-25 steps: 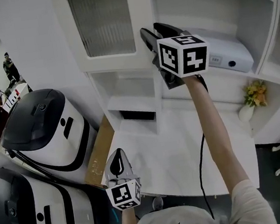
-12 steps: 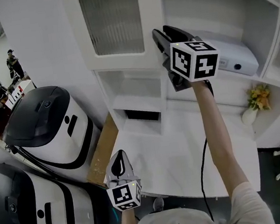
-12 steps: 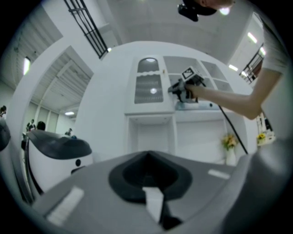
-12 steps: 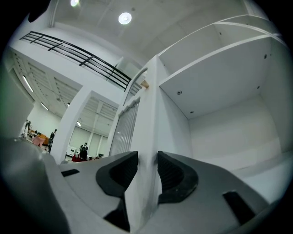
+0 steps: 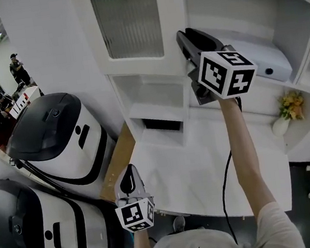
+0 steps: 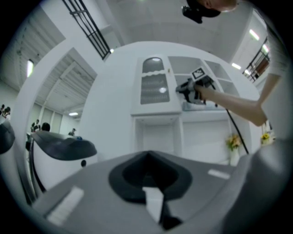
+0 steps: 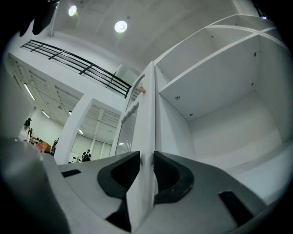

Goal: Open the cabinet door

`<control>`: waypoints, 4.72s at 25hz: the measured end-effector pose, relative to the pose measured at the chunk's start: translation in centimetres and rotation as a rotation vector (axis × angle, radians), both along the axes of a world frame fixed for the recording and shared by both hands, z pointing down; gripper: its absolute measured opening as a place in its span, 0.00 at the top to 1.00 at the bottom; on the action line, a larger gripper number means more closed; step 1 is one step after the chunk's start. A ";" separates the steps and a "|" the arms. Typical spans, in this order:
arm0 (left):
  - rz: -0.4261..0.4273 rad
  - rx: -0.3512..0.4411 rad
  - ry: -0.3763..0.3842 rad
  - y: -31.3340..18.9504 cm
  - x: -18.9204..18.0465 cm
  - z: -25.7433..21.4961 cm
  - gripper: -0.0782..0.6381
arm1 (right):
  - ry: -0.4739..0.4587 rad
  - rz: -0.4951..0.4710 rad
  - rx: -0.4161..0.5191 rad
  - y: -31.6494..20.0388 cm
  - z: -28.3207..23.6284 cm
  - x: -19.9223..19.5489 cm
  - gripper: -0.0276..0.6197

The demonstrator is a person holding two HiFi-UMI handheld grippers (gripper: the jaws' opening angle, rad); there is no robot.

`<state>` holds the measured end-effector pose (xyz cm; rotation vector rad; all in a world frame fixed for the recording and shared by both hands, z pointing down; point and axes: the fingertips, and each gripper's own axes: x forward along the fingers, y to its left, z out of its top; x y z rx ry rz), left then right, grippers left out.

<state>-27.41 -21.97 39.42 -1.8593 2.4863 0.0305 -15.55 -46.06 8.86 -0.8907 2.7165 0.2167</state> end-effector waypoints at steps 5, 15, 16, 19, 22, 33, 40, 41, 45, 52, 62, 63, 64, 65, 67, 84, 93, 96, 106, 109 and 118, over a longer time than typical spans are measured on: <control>0.027 0.019 0.011 -0.9 0.5 -0.4 0.88 | 0.010 -0.106 0.003 1.0 0.0 0.1 0.83; 0.102 0.008 -0.035 -2.0 3.6 -1.0 0.88 | 0.044 -0.337 -0.155 0.3 0.7 -0.8 0.83; 0.100 0.011 -0.042 -2.0 3.6 -1.2 0.88 | 0.049 -0.317 -0.138 0.5 0.7 -0.8 0.83; 0.086 0.017 -0.051 -1.8 3.1 -1.5 0.88 | 0.064 -0.284 -0.103 1.2 0.8 -0.7 0.83; 0.067 0.012 -0.046 -1.5 2.5 -1.3 0.88 | 0.056 -0.276 -0.079 2.2 0.8 -0.6 0.83; 0.051 0.014 -0.041 -0.6 3.2 -1.3 0.88 | 0.040 -0.334 -0.021 7.2 0.8 -1.0 0.86; 0.023 0.024 -0.035 0.8 3.3 -1.4 0.88 | 0.042 -0.353 0.014 10.5 0.9 -1.7 0.86; 0.018 0.023 -0.035 1.0 3.2 -1.3 0.88 | 0.044 -0.362 0.020 11.0 1.0 -1.9 0.86; 0.010 0.014 -0.034 1.4 3.2 -1.1 0.88 | 0.061 -0.423 0.039 13.5 1.0 -2.8 0.85; 0.004 0.012 -0.035 1.7 3.7 -1.0 0.88 | 0.103 -0.524 0.095 18.1 1.0 -5.2 0.83; -0.104 0.030 -0.019 4.7 1.1 -1.1 0.88 | 0.126 -0.565 0.211 24.1 1.2 -10.7 0.81; -0.119 0.032 -0.019 5.1 0.7 -1.1 0.88 | 0.125 -0.557 0.219 24.5 1.2 -11.1 0.81; -0.134 0.035 -0.020 5.5 0.3 -1.1 0.88 | 0.125 -0.551 0.223 24.9 1.3 -11.6 0.81; -0.150 0.039 -0.020 5.9 -0.2 -1.2 0.88 | 0.126 -0.550 0.225 25.2 1.3 -12.1 0.81; -0.187 0.046 -0.019 6.8 -1.3 -1.3 0.88 | 0.133 -0.559 0.227 25.8 1.3 -13.2 0.81; -0.446 0.040 -0.006 15.1 -7.2 -0.5 0.88 | 0.162 -0.525 0.267 29.0 1.3 -20.7 0.82; -0.529 0.026 0.016 17.9 -9.2 0.7 0.88 | 0.186 -0.530 0.252 29.5 1.5 -25.0 0.82; -0.552 0.016 0.025 18.6 -9.9 1.3 0.88 | 0.172 -0.528 0.257 29.4 1.5 -25.3 0.82; -0.556 0.023 0.016 18.7 -10.4 1.0 0.88 | 0.143 -0.540 0.254 29.5 1.5 -25.3 0.82; -0.551 0.021 0.013 18.8 -10.2 0.8 0.88 | 0.157 -0.543 0.268 29.5 1.6 -25.2 0.81; -0.478 0.044 -0.008 16.4 -9.2 -0.5 0.88 | 0.086 -0.567 0.230 27.6 0.1 -21.2 0.79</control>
